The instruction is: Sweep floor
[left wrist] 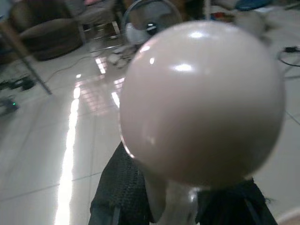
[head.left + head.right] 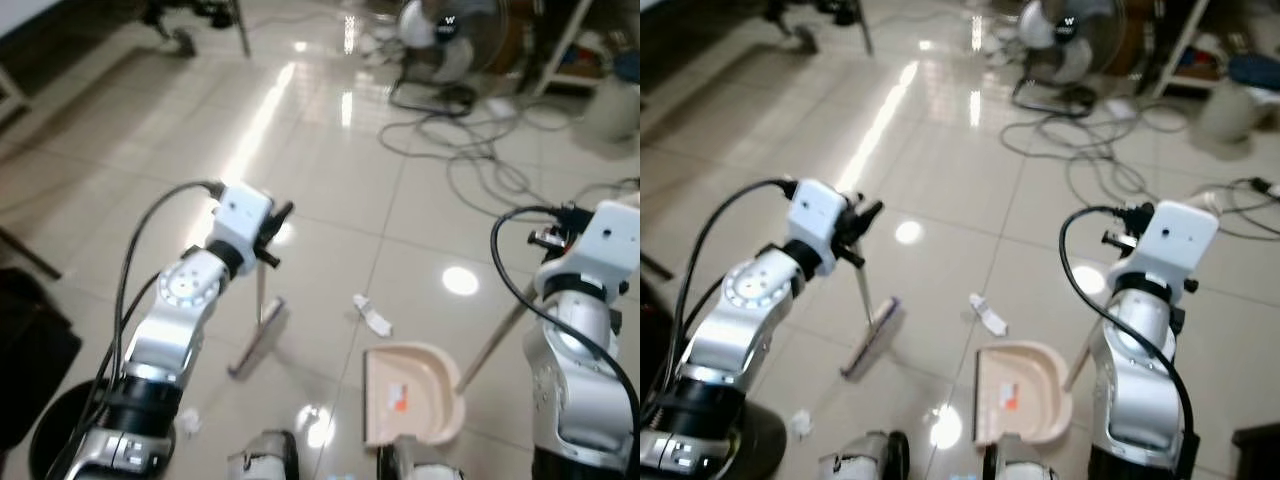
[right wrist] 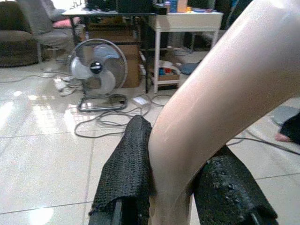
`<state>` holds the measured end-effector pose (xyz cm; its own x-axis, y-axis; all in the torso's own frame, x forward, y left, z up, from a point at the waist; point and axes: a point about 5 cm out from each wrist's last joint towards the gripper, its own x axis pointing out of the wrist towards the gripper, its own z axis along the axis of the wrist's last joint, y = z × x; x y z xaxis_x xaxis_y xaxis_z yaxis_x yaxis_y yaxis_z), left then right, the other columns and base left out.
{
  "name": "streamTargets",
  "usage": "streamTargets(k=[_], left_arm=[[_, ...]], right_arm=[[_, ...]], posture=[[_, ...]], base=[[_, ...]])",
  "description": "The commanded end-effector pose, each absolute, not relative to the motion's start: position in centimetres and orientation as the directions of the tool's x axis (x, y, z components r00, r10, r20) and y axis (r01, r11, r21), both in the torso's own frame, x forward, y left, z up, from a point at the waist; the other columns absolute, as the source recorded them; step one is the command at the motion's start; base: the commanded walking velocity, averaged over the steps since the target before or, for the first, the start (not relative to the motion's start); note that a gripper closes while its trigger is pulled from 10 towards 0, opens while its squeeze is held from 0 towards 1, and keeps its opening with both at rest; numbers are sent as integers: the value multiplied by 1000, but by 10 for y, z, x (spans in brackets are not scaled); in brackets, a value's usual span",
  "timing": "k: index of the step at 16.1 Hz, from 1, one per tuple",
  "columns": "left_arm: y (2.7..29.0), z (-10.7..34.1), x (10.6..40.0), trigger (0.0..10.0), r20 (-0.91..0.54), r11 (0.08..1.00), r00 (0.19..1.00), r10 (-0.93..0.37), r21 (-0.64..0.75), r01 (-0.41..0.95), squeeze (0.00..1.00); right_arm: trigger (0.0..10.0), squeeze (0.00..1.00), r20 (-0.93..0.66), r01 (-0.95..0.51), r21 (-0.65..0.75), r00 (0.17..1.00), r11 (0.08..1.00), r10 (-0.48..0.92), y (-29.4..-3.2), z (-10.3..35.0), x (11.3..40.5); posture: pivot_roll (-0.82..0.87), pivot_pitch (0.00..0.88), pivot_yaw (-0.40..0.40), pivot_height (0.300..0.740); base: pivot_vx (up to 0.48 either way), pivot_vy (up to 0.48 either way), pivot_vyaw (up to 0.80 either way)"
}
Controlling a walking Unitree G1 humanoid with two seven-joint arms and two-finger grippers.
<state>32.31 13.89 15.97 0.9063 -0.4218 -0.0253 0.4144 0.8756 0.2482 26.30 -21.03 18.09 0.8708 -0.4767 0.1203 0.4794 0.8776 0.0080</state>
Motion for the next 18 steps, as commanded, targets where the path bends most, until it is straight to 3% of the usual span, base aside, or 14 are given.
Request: streamTargets(k=[1, 8, 18], left_arm=[[130, 162, 324, 10000, -14, 876, 897, -443, 206, 436, 0], [129, 174, 328, 10000, 83, 893, 904, -419, 219, 394, 0], [129, 175, 330, 10000, 98, 888, 895, -435, 210, 409, 0]], right_arm=[[10000, 0, 171, 522, -2, 841, 853, -514, -218, 190, 256], [10000, 0, 232, 478, 7, 853, 878, -467, -213, 208, 266], [10000, 0, 224, 468, 24, 859, 884, -461, -211, 207, 266]], posture=[[-65, 191, 65, 740], [-67, 175, 46, 740], [-68, 176, 53, 740]], base=[[0, 0, 0], [0, 0, 0], [365, 0, -49]])
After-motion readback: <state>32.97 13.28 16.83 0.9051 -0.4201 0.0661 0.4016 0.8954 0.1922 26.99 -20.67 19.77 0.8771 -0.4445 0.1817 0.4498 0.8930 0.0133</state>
